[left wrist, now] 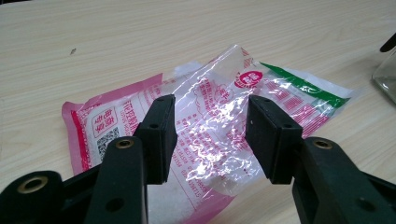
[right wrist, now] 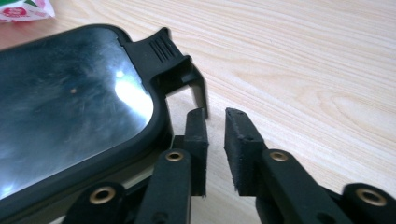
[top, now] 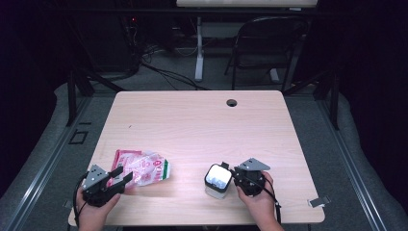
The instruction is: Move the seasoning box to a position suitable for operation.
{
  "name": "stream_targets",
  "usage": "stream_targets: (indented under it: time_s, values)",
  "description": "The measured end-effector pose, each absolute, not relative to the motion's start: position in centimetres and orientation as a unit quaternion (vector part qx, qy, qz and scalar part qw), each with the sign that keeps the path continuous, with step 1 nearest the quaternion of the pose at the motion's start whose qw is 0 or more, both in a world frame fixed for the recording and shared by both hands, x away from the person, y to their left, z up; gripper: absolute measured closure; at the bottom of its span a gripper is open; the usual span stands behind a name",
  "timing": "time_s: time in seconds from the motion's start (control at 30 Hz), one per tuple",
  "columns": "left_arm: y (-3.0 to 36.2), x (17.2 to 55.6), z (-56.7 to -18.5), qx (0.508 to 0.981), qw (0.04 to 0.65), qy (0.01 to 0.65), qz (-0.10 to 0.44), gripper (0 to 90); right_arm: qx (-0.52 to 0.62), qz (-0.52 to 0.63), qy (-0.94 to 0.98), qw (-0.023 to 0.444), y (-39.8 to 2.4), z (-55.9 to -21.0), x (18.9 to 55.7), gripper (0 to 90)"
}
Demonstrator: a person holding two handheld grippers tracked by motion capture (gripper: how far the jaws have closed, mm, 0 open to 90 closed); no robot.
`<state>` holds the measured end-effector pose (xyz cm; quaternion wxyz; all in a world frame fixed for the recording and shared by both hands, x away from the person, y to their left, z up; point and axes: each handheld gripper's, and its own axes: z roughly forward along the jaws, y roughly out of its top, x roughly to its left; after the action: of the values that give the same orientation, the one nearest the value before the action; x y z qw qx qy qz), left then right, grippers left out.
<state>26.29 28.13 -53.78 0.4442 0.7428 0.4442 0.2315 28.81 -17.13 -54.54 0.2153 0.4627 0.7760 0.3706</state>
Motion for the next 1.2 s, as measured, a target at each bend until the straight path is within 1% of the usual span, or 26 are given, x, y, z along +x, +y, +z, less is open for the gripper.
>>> stream_targets:
  time_s: [0.07,0.13,0.23,0.37,0.43,0.53,0.6,0.67,0.77,0.87,0.93,1.0,1.07,1.13,1.17,1.2]
  values:
    - [28.1,26.3,-53.8,0.744,0.443,0.444,0.231,52.8,0.462,0.370,0.777,0.215,-17.3,-54.5,28.7,75.8]
    - [28.0,26.3,-53.8,0.747,0.440,0.442,0.230,52.8,0.457,0.361,0.787,0.204,-17.7,-54.2,28.5,74.7]
    - [27.9,26.3,-53.8,0.746,0.441,0.442,0.231,52.8,0.453,0.360,0.791,0.198,-18.0,-54.1,28.3,74.7]
    - [27.8,26.2,-53.7,0.747,0.439,0.442,0.231,52.8,0.445,0.349,0.806,0.174,-17.8,-54.3,27.5,75.6]
    - [27.8,26.3,-53.8,0.746,0.442,0.441,0.232,52.8,0.443,0.345,0.810,0.172,-17.6,-54.4,27.2,76.2]
    - [27.6,26.1,-53.6,0.748,0.443,0.439,0.230,53.1,0.431,0.333,0.822,0.166,-17.1,-54.6,26.3,80.5]
    - [27.2,26.1,-53.5,0.752,0.445,0.432,0.226,54.6,0.426,0.327,0.829,0.153,-16.5,-54.7,25.6,86.5]
    - [26.7,26.0,-53.3,0.758,0.444,0.423,0.223,55.5,0.418,0.326,0.835,0.146,-16.1,-54.7,25.2,87.0]
    - [26.3,25.9,-53.1,0.763,0.446,0.414,0.217,56.9,0.409,0.331,0.839,0.139,-15.5,-54.5,24.8,87.1]
    - [25.4,25.7,-52.8,0.770,0.446,0.404,0.212,58.1,0.380,0.359,0.846,0.105,-14.5,-54.3,24.4,83.8]
    - [24.9,25.6,-52.6,0.772,0.451,0.396,0.207,58.2,0.371,0.361,0.848,0.113,-14.1,-54.3,24.3,83.1]
    - [24.0,25.6,-52.3,0.779,0.448,0.392,0.197,58.6,0.378,0.367,0.843,0.108,-14.2,-54.2,24.3,83.0]
    - [23.7,25.6,-52.2,0.781,0.447,0.391,0.192,61.6,0.387,0.372,0.838,0.099,-14.7,-53.7,24.4,84.3]
    - [22.5,25.7,-51.9,0.793,0.444,0.382,0.169,64.5,0.398,0.376,0.831,0.097,-15.4,-53.0,24.6,84.7]
    - [22.5,25.7,-51.9,0.793,0.444,0.382,0.169,66.6,0.403,0.377,0.828,0.100,-15.8,-52.5,24.8,84.6]
    - [21.4,25.9,-51.7,0.801,0.439,0.376,0.156,69.0,0.407,0.383,0.822,0.106,-16.1,-52.1,25.2,83.6]
